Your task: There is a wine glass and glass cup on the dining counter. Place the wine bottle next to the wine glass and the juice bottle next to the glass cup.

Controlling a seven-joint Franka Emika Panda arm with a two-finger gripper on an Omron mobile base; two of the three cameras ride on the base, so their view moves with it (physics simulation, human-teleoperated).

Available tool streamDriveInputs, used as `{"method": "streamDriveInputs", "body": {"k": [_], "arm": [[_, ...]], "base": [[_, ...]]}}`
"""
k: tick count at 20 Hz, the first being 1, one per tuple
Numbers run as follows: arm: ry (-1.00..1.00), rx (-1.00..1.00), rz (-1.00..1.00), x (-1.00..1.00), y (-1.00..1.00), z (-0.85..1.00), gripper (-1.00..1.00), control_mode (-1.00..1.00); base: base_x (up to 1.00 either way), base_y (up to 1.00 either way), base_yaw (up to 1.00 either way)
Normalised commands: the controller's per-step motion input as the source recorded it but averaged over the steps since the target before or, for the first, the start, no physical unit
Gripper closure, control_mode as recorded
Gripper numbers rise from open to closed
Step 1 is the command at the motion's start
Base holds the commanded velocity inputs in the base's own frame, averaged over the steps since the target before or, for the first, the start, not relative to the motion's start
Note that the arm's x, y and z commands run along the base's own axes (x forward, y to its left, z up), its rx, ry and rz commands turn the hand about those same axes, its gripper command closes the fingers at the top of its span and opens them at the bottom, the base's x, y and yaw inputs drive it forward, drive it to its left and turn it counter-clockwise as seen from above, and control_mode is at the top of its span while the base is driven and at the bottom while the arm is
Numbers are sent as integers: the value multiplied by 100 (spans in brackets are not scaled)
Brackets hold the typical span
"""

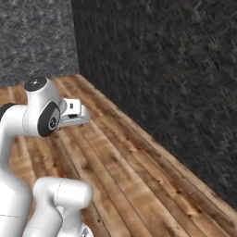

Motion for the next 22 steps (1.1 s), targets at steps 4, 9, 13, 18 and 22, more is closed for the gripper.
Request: {"method": "streamDriveInputs", "body": {"k": [4, 9, 13, 18, 22], "arm": [[0, 0, 0, 0, 0, 0, -100, 100], [0, 0, 0, 0, 0, 0, -100, 100], [0, 0, 0, 0, 0, 0, -100, 100], [0, 0, 0, 0, 0, 0, -100, 100], [0, 0, 0, 0, 0, 0, -100, 100]], "base": [[93, 25, 0], [91, 40, -1], [90, 46, 0], [90, 47, 0], [94, 30, 5]]}}
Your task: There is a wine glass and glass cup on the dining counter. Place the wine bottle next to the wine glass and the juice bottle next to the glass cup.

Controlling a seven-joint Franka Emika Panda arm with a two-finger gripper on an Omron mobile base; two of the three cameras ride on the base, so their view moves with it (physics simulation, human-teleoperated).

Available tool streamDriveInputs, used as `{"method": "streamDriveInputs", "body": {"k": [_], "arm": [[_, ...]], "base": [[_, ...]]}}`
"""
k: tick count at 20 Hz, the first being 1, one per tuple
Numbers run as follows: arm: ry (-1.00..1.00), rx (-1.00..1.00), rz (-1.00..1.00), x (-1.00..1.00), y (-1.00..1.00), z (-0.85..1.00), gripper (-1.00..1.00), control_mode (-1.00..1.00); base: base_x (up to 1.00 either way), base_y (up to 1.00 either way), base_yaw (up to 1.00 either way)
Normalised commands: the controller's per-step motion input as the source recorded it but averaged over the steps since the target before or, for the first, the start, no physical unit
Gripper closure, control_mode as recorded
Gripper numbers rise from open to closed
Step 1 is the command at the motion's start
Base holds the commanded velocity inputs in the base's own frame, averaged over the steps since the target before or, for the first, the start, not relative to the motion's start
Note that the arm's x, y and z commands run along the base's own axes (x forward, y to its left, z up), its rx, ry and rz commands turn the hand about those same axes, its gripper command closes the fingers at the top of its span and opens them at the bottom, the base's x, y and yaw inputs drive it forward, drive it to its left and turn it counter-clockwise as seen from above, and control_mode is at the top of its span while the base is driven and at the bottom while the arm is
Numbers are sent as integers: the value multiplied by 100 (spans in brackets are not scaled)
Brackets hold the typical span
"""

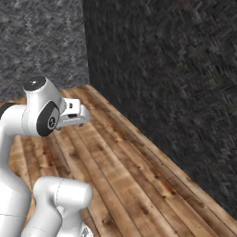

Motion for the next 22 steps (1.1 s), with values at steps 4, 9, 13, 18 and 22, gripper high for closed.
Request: {"method": "streamDriveInputs", "body": {"k": [4, 9, 13, 18, 22], "arm": [[0, 0, 0, 0, 0, 0, -100, 100], [0, 0, 0, 0, 0, 0, -100, 100], [0, 0, 0, 0, 0, 0, -100, 100], [0, 0, 0, 0, 0, 0, -100, 100], [0, 0, 0, 0, 0, 0, -100, 100]], "base": [[94, 20, 19], [91, 22, 23], [90, 27, 21], [91, 48, 8], [84, 53, 11]]}}
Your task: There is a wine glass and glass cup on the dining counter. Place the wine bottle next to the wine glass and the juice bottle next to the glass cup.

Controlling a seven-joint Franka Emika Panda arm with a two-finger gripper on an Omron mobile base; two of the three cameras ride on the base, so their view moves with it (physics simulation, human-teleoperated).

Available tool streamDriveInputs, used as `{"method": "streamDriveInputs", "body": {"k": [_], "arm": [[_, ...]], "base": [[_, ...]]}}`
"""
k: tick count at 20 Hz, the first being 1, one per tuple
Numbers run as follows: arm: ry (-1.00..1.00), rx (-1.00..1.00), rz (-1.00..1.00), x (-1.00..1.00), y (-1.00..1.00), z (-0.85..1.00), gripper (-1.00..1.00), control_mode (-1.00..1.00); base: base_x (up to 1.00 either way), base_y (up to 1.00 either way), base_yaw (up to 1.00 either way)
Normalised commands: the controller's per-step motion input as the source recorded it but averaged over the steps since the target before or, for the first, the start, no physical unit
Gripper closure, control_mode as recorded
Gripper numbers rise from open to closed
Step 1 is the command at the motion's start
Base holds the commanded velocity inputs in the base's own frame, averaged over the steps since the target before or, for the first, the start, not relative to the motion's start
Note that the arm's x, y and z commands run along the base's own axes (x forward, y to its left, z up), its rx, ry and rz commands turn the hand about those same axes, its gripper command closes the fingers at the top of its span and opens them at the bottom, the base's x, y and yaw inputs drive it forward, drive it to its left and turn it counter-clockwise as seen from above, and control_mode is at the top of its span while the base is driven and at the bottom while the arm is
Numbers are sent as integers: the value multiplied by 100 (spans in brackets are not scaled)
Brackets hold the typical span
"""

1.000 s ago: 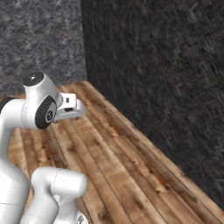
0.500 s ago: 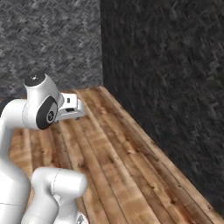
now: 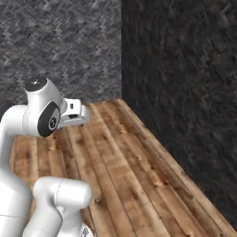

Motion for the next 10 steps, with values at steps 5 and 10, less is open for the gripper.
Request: {"method": "streamDriveInputs", "body": {"k": [5, 10], "arm": [[0, 0, 0, 0, 0, 0, -100, 100], [0, 0, 0, 0, 0, 0, -100, 100]], "base": [[60, 42, 33], [27, 24, 68]]}}
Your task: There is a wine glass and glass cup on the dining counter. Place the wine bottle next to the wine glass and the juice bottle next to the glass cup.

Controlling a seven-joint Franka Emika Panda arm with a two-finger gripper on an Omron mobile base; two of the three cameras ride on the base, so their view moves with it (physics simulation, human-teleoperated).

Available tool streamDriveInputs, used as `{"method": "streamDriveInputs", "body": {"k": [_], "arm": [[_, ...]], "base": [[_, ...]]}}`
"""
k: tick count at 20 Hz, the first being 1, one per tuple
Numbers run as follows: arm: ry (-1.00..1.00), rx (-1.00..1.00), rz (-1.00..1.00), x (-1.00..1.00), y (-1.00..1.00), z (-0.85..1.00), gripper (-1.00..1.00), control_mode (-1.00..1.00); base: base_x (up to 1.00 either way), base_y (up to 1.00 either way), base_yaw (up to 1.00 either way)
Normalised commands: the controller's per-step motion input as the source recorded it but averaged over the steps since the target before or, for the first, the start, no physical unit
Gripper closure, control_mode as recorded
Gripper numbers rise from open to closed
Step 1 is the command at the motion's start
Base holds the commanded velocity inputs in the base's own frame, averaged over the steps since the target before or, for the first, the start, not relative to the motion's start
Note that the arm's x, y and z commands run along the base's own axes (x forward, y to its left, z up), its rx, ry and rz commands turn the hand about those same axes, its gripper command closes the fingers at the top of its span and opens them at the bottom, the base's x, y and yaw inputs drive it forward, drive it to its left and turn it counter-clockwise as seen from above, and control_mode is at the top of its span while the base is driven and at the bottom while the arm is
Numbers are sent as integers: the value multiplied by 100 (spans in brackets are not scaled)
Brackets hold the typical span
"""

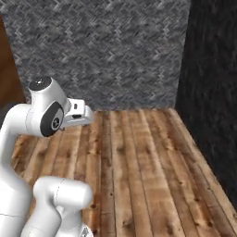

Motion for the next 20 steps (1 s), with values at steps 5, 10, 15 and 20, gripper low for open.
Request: {"method": "streamDriveInputs", "body": {"k": [5, 10, 15, 20], "arm": [[0, 0, 0, 0, 0, 0, -100, 100], [0, 0, 0, 0, 0, 0, -100, 100], [0, 0, 0, 0, 0, 0, -100, 100], [0, 0, 0, 0, 0, 0, -100, 100]], "base": [[12, 14, 79], [18, 9, 78], [43, 0, 69], [74, 0, 41]]}}
